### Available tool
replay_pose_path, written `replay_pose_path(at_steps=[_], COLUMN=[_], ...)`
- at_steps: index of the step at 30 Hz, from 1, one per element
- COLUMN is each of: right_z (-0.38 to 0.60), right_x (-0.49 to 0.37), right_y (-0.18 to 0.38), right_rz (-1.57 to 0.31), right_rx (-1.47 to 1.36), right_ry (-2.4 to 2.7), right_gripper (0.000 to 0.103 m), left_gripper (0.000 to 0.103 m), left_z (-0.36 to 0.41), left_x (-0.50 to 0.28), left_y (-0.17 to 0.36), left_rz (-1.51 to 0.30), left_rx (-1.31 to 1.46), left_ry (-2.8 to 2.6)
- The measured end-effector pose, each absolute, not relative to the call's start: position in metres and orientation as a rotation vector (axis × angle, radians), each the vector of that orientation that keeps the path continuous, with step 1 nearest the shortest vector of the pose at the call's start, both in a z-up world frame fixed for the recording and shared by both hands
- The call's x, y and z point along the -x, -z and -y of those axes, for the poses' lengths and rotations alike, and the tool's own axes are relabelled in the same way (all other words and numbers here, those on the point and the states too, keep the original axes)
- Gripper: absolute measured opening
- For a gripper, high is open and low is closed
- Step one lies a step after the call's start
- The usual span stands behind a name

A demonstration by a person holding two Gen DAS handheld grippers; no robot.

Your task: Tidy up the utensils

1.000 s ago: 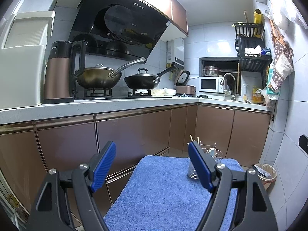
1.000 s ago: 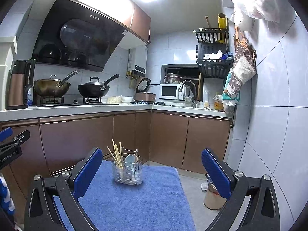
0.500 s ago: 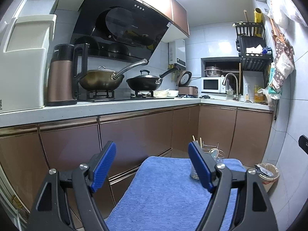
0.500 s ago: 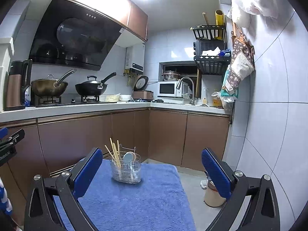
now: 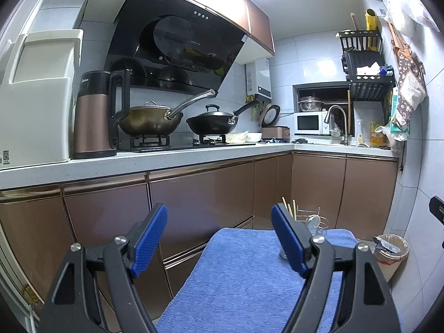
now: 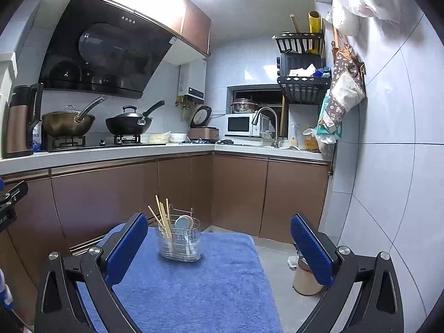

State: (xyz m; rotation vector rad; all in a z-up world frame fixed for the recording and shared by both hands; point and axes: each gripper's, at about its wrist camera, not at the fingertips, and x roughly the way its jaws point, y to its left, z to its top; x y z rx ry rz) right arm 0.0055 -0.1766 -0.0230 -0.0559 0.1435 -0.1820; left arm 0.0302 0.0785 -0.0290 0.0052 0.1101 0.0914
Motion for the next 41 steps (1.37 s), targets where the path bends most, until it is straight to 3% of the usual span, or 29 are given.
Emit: replay_pose_path(at_steps=[41], right_z=[0.192], right_x=[-0.020], right_y=[0.041], right_rz=[-0.192], right_rx=[0.033], right_ry=[0.197], right_gripper=[0.103], left_gripper=[0.076], left_z=[-0.083], left_x=[-0.039], left_y=[0.037], left_rz=[-0.140], left_rx=[0.002], left_ry=[-0.072])
